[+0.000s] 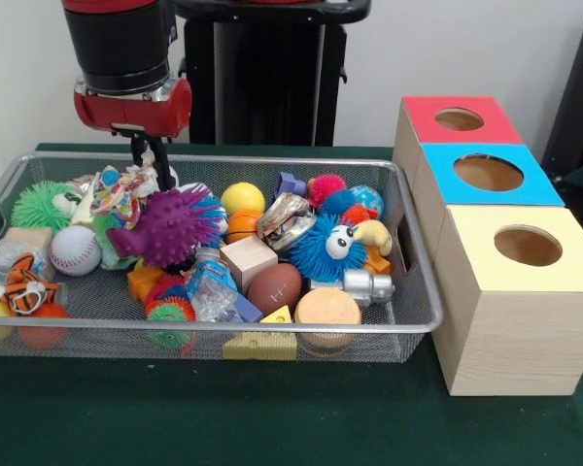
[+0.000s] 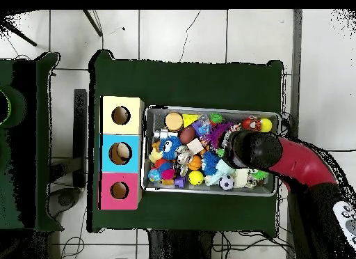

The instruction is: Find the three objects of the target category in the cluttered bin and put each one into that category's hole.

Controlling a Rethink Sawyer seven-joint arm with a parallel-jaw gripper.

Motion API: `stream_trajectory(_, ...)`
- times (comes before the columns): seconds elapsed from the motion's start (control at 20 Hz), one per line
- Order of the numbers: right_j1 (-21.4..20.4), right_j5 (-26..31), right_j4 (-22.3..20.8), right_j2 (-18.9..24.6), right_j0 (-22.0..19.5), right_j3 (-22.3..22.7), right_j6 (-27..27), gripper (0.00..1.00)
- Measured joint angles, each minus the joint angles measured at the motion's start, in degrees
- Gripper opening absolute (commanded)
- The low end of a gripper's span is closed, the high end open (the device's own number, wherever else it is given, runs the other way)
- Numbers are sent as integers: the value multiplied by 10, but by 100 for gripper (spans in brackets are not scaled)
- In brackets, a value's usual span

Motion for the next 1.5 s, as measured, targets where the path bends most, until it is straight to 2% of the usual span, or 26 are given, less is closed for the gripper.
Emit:
stream_trajectory(1.1, -9, -18, 12, -20, 8, 0, 0, 0)
stream_trajectory(1.5, -25, -18, 28, -32, 30, 9, 0, 0)
